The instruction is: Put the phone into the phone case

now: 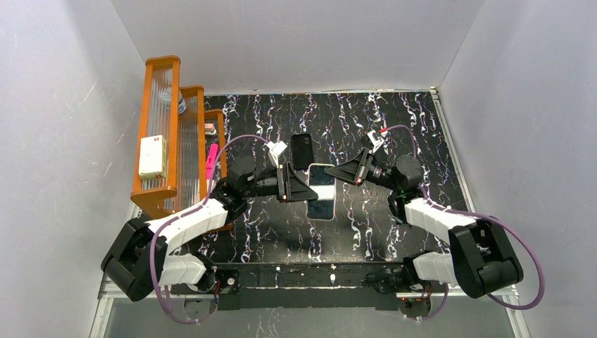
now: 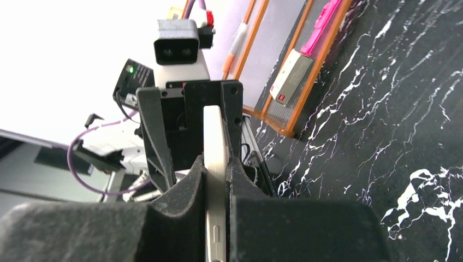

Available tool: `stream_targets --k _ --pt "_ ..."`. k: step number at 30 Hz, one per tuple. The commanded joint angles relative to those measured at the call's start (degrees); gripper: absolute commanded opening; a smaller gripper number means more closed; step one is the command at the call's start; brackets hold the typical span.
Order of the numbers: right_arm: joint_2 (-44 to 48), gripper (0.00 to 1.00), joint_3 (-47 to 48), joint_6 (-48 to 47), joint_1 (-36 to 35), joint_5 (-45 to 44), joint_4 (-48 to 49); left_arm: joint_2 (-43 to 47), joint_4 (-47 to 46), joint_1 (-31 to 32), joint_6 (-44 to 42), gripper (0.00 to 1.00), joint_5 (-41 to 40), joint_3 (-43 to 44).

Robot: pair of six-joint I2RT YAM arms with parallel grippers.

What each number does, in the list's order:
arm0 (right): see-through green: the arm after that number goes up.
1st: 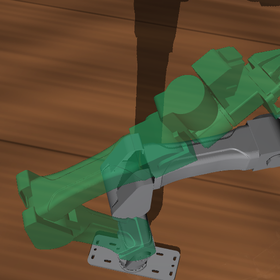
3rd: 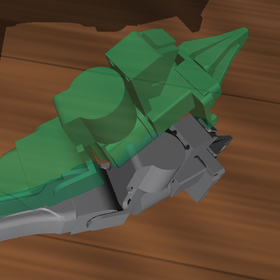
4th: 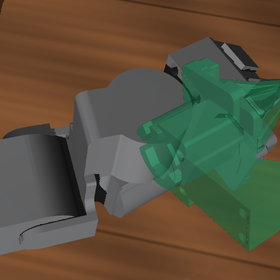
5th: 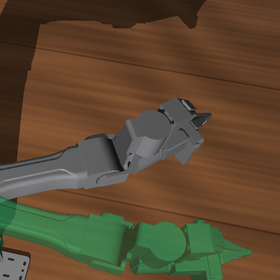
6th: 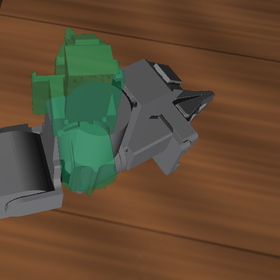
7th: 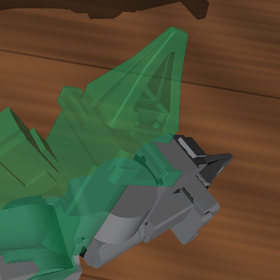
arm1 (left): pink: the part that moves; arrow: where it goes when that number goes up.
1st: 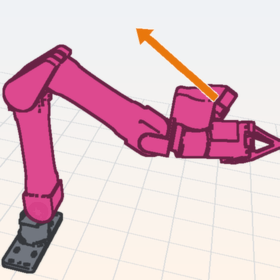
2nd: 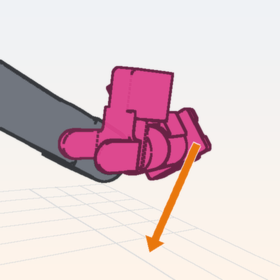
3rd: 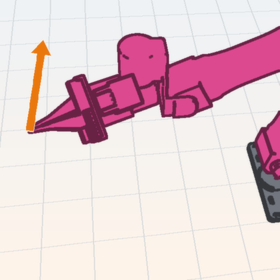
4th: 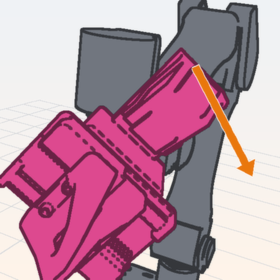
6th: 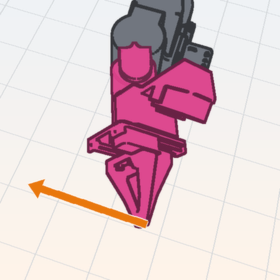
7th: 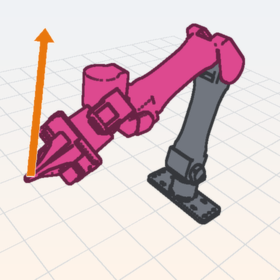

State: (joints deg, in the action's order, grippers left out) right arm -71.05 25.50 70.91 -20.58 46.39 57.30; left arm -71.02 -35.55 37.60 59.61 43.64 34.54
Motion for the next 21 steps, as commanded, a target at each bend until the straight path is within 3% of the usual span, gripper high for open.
stream_targets --k 1,9,11,13,16,21 --pt "-0.1 0.01 -1.1 7.8 0.8 -7.5 7.0 1.7 -1.0 0.0 1.1 0.60 -1.2 -1.7" --pt "-1.7 0.01 -2.7 11.7 1.3 -11.8 10.8 2.6 -4.3 1.6 4.3 0.66 -4.0 -3.5" --pt "-1.8 0.01 -2.5 11.8 1.3 -11.9 10.2 2.4 -4.8 2.1 4.2 0.51 -4.5 -3.5" --pt "-1.8 0.02 -2.3 11.7 1.2 -11.3 9.3 2.3 -5.3 2.3 4.5 0.24 -5.3 -3.8" --pt "-2.4 0.25 -0.8 10.6 1.0 -6.4 10.1 1.7 -6.2 2.4 5.4 0.00 -6.4 -4.2" --pt "0.6 0.51 -1.4 7.2 0.0 -2.5 5.1 1.6 -7.0 2.4 5.2 0.00 -7.8 -3.6"
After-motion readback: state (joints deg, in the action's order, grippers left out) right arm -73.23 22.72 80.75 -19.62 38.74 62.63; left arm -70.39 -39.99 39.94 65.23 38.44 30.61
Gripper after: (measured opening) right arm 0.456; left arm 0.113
